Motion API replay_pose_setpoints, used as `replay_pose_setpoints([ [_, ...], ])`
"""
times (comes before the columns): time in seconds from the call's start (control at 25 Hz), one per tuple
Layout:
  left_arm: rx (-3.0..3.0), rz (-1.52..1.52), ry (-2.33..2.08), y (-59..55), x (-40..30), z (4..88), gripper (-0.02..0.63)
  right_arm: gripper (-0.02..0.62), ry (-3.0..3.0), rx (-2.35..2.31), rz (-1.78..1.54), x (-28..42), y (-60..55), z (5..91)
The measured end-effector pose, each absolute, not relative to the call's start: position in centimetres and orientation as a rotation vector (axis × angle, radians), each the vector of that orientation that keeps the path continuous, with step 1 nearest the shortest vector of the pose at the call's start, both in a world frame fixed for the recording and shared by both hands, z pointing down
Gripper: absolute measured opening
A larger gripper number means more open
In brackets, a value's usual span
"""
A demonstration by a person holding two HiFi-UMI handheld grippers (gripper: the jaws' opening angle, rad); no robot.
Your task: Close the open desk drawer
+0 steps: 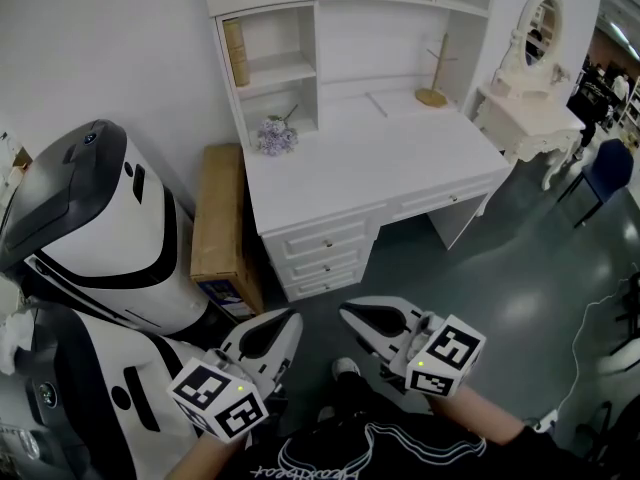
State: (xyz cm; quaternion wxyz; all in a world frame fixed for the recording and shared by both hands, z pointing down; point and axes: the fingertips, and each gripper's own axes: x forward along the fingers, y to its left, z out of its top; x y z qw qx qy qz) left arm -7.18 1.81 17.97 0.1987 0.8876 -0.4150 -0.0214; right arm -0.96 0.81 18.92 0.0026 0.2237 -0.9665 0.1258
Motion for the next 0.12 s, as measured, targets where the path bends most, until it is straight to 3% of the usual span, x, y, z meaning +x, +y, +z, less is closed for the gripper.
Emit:
replay_pose_setpoints([
  [0.12, 2.487, -0.049, -1.159, 1.14, -6.8, 18.03, 0.005, 0.006, -3.033, 0.701, 0.402, -0.79, 0.2, 19.04],
])
